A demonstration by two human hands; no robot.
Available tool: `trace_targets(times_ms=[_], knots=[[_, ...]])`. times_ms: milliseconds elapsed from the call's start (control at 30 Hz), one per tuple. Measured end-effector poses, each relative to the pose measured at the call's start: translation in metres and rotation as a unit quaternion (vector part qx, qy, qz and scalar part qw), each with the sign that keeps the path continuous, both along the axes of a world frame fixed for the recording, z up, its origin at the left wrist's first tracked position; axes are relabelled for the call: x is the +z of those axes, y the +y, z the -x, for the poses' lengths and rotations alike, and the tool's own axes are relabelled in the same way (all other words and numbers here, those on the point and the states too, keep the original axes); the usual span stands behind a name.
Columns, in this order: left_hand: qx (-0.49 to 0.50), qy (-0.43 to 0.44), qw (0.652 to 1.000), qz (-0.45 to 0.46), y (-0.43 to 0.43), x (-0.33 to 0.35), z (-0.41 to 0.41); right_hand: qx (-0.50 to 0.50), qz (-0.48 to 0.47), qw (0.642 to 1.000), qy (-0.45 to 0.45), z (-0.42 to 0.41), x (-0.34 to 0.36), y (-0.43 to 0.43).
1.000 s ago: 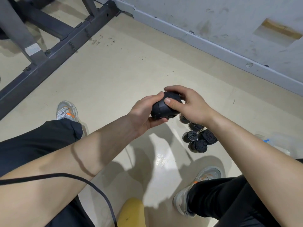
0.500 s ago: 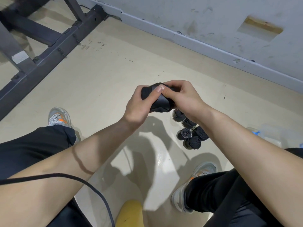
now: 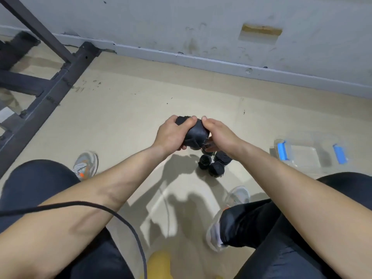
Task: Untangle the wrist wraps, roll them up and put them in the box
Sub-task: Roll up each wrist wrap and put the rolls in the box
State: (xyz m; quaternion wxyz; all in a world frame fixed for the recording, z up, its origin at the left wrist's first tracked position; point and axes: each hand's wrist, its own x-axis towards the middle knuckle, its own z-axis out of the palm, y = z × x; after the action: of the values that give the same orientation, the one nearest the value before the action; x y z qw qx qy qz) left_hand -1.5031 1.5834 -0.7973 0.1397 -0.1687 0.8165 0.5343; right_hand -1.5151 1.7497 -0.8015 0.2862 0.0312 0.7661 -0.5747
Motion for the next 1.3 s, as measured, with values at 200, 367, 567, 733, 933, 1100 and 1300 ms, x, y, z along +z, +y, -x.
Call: trace_targets(times_ms=[200, 367, 567, 733, 933, 1100, 1300], knots=[[-0.197, 0.003, 0.951, 0.237, 0.042, -0.043, 0.011, -0.077, -0.140, 0.985, -0.058, -0.015, -0.059, 0.082], [-0.213, -0.040, 0.929, 0.301, 0.038, -0.105, 0.012, -0.032, -0.247, 0.968, -0.045, -0.024, -0.121, 0.089], [-0.212, -0.075, 0.923, 0.313, 0.026, -0.167, 0.013, 0.109, -0.422, 0.897, 0.071, -0.018, -0.200, 0.032], [-0.198, -0.066, 0.924, 0.319, 0.015, -0.194, 0.024, 0.106, -0.520, 0.839, 0.124, -0.006, -0.240, -0.008], [-0.199, -0.077, 0.927, 0.309, 0.009, -0.212, 0.025, 0.087, -0.578, 0.796, 0.154, 0.001, -0.259, -0.021], [-0.169, -0.045, 0.937, 0.302, 0.013, -0.191, 0.030, 0.029, -0.435, 0.887, 0.156, 0.000, -0.237, -0.004], [-0.180, 0.028, 0.944, 0.275, 0.043, -0.129, 0.056, -0.225, -0.167, 0.959, 0.036, 0.002, -0.163, 0.050]])
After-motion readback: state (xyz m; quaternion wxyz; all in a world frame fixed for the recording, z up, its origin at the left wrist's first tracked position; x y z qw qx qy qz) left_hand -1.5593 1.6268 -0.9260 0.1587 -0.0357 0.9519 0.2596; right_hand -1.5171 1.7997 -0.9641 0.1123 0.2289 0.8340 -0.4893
